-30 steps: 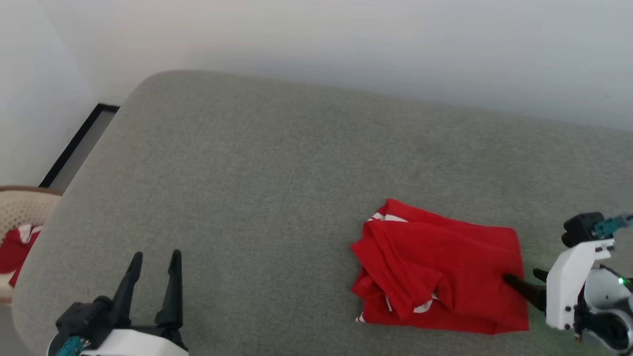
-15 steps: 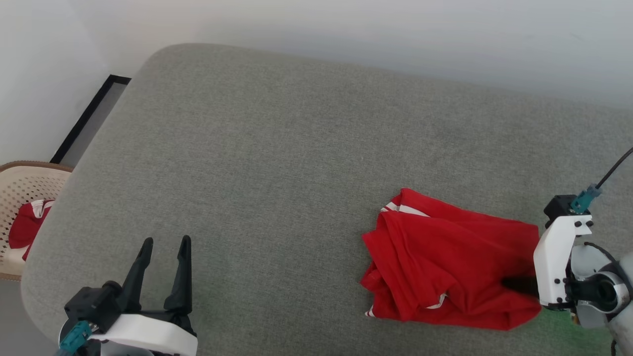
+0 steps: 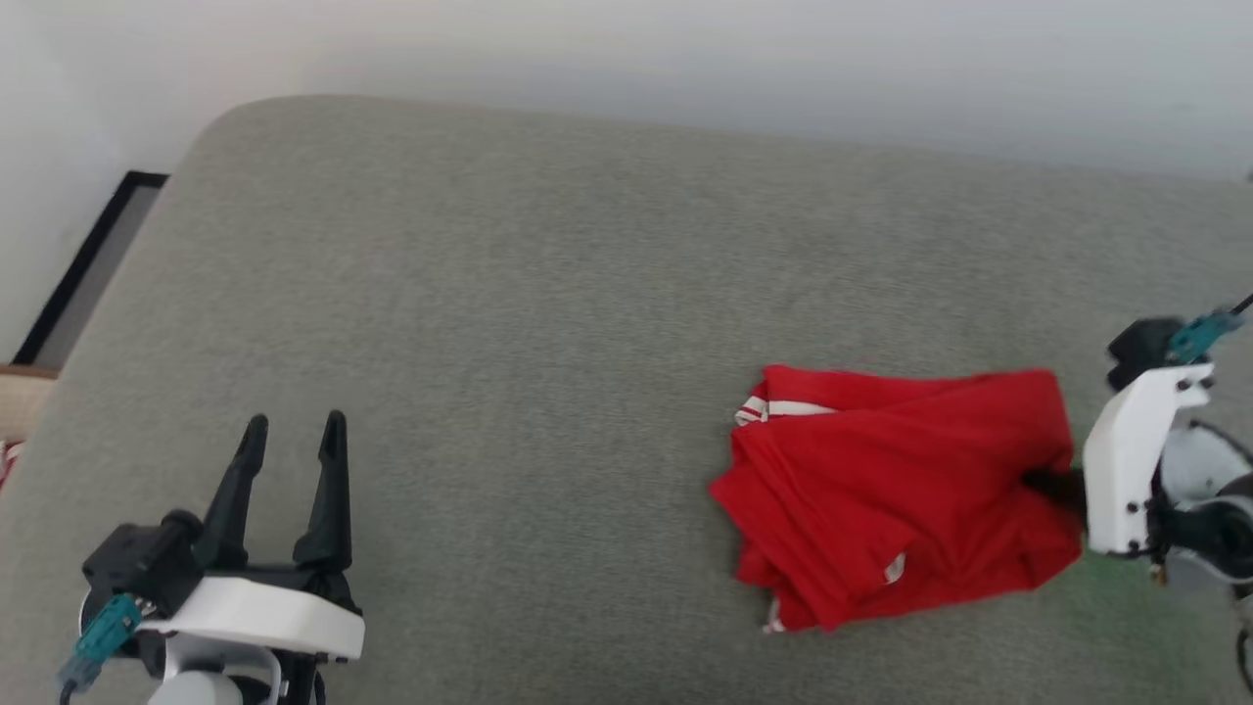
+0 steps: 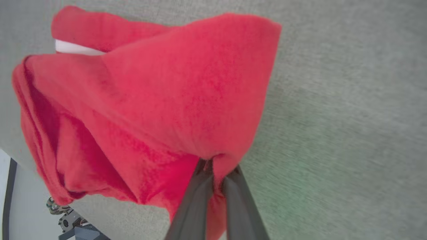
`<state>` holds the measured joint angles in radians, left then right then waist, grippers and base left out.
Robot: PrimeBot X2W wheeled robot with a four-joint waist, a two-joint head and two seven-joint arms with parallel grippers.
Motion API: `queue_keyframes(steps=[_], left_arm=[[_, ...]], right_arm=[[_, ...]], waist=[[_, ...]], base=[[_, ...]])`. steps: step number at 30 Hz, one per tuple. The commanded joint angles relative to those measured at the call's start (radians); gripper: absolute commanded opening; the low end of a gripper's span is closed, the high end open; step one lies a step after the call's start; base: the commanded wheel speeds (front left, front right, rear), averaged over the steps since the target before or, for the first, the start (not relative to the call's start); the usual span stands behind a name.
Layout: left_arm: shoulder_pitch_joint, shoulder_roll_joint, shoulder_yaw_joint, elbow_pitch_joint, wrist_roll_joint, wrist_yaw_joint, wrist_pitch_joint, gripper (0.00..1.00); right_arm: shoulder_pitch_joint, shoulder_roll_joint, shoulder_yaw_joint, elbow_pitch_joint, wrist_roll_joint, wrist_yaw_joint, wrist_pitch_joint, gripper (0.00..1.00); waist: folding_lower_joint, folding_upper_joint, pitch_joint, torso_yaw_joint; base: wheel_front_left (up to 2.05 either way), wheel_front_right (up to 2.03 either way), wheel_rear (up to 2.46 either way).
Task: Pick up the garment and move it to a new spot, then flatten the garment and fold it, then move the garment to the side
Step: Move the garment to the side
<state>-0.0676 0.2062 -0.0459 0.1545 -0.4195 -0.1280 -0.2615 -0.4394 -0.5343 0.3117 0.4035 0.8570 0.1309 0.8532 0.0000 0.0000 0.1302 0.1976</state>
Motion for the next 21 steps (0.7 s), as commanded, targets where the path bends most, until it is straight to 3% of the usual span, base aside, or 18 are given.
queue_keyframes(steps=[1, 14, 21], left_arm=[[-0.019, 0.007, -0.002, -0.010, 0.017, -0.003, -0.004, 1.00], [-0.123, 0.013, -0.098, -0.050, 0.056, -0.003, -0.004, 1.00], [-0.222, 0.032, -0.206, -0.050, 0.062, -0.003, -0.004, 1.00]], right_arm=[[-0.017, -0.012, -0.010, -0.024, -0.016, -0.001, -0.012, 0.00], [-0.105, -0.161, -0.091, -0.078, -0.150, -0.001, -0.074, 0.00], [-0.194, -0.201, -0.137, 0.003, -0.260, -0.001, -0.190, 0.00]], waist=[[0.0000, 0.0000, 0.001, -0.035], [0.0000, 0.0000, 0.044, -0.212], [0.0000, 0.0000, 0.104, -0.284]], base=[[0.00, 0.00, 0.00], [0.00, 0.00, 0.00], [0.00, 0.00, 0.00]])
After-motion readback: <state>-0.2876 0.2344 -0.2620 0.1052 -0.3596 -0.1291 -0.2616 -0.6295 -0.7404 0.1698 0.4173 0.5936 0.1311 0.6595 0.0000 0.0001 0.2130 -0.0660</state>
